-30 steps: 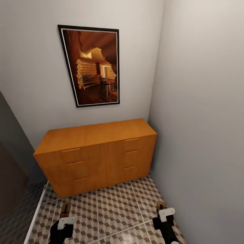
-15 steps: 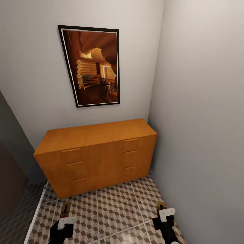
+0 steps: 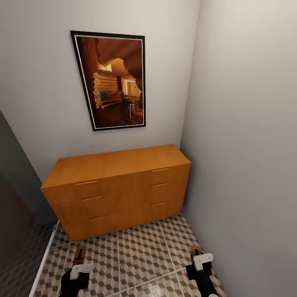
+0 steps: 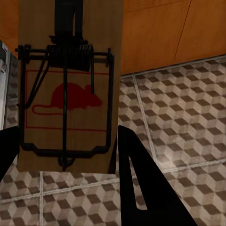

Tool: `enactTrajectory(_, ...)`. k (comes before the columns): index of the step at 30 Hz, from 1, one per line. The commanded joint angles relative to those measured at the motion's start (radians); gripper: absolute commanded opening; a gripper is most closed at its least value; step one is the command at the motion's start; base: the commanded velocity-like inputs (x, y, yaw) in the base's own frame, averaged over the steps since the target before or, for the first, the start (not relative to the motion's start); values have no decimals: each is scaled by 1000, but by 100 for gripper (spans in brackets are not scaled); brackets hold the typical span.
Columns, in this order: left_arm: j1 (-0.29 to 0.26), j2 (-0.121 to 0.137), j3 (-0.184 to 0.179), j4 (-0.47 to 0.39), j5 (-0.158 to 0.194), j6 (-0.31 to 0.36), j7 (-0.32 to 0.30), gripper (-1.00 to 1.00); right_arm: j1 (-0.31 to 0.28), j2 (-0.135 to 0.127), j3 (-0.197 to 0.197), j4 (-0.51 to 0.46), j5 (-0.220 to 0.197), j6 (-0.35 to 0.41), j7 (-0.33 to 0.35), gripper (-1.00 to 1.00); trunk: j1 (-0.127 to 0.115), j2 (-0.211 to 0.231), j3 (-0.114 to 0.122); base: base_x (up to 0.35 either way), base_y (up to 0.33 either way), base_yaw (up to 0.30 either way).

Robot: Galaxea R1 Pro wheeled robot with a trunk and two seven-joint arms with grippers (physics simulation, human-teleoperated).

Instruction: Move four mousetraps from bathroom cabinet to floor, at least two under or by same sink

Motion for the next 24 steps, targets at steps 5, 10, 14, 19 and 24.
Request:
enactTrajectory(5, -1, 0, -7, 1, -1, -2, 6, -100, -1, -1, 9, 0, -11, -4, -2, -100, 1, -2, -2, 0, 0, 0)
enactTrajectory(10, -1, 0, -7, 1, 0, -2, 6, -100, -1, 0, 9, 0, -11, -4, -2, -100, 1, -2, -2, 0, 0, 0)
enactTrajectory(14, 0, 0, -7, 1, 0, -2, 6, -100, -1, 3, 9, 0, -11, -4, -2, -100, 1, -2, -2, 0, 0, 0)
enactTrajectory(19, 0, 0, -7, 1, 0, -1, 6, -100, -1, 4, 9, -1, -13, -4, -1, -100, 1, -2, -2, 0, 0, 0)
enactTrajectory(24, -1, 0, -7, 1, 0, -1, 6, -100, -1, 4, 10, -1, -13, -4, -2, -100, 1, -2, -2, 0, 0, 0)
